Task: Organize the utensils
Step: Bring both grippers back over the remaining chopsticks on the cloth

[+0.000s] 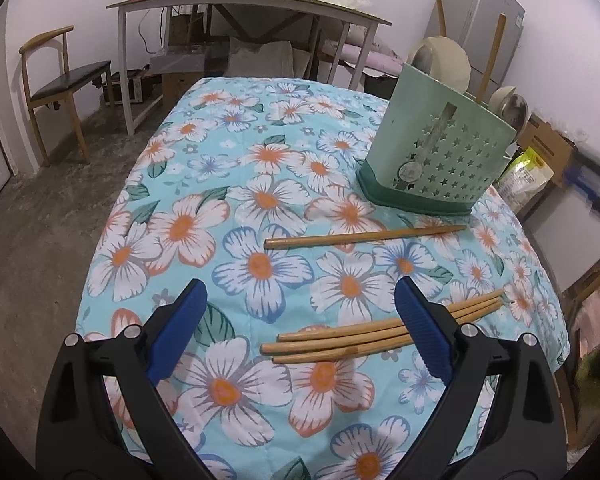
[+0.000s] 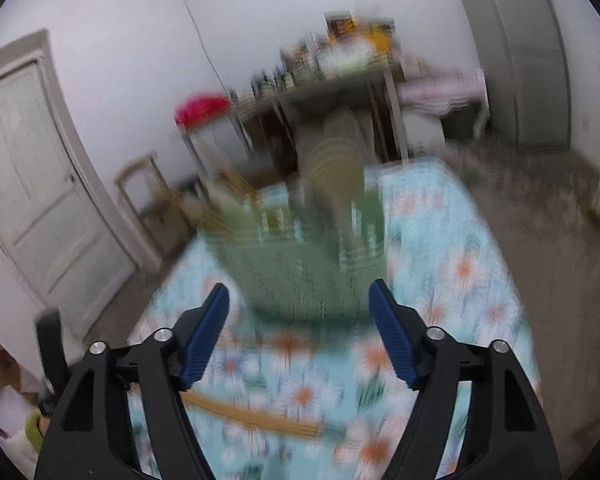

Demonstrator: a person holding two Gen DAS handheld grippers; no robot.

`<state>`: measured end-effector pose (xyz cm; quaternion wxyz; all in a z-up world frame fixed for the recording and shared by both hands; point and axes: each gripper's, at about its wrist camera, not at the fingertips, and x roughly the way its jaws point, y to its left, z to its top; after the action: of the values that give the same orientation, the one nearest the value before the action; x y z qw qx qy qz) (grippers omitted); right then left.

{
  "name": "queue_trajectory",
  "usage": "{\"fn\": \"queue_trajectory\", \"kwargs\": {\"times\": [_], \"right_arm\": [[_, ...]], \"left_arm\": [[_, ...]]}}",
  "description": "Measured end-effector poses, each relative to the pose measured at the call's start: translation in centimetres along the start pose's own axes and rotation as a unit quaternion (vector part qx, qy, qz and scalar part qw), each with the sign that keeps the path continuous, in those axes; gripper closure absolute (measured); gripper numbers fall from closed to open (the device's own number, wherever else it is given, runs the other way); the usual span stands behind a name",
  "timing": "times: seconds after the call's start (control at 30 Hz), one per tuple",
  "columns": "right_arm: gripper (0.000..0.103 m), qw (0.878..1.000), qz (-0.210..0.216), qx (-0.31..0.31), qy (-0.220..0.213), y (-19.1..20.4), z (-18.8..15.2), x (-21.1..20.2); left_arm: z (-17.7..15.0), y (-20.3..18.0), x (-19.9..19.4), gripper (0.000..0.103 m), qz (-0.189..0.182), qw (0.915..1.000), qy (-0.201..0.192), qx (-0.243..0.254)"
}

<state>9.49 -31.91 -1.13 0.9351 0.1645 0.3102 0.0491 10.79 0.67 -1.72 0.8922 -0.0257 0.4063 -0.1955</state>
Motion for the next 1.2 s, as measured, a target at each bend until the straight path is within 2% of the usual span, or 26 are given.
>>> {"fn": "queue_trajectory", "kwargs": {"times": [0.1, 0.17, 0.27, 0.37, 0.6, 0.67, 0.93, 1.2], "right_arm": [[0.030, 0.996, -0.031, 0.038, 0.078, -0.7, -2.8, 3.3], [0.030, 0.990, -0.037, 0.073, 0.116, -1.6, -4.1, 5.2], [0.030, 0.983, -0.047, 0.107, 0.144, -2.6, -5.2, 6.9], [0.029, 0.979, -0.052, 0.116, 0.161, -3.3, -5.9, 7.9], [0.009, 0.980, -0.023, 0.129, 0.150, -2.8, -6.1, 8.5], [0.007, 0.980, -0.018, 0.135, 0.146, -2.7, -6.0, 8.7], [0.006, 0.980, -0.043, 0.136, 0.140, -2.0, -6.0, 9.1], [0.006, 0.978, -0.047, 0.142, 0.148, -1.5, -5.8, 10.0]], "left_arm": [[0.0, 0.6, 0.3, 0.012, -0.001, 0.9999, 0.004, -0.010], [0.2, 1.0, 0.6, 0.012, -0.002, 0.9998, 0.010, -0.017], [0.5, 1.5, 1.0, 0.012, -0.005, 0.9993, 0.019, -0.030], [0.8, 1.7, 1.0, 0.012, -0.007, 0.9990, 0.021, -0.038], [0.4, 1.7, 1.4, 0.012, -0.004, 0.9981, 0.034, -0.051], [0.4, 1.7, 1.5, 0.012, -0.003, 0.9979, 0.038, -0.052], [0.6, 1.7, 1.6, 0.012, -0.005, 0.9974, 0.041, -0.059], [0.5, 1.7, 1.7, 0.012, -0.004, 0.9974, 0.042, -0.058]]}}
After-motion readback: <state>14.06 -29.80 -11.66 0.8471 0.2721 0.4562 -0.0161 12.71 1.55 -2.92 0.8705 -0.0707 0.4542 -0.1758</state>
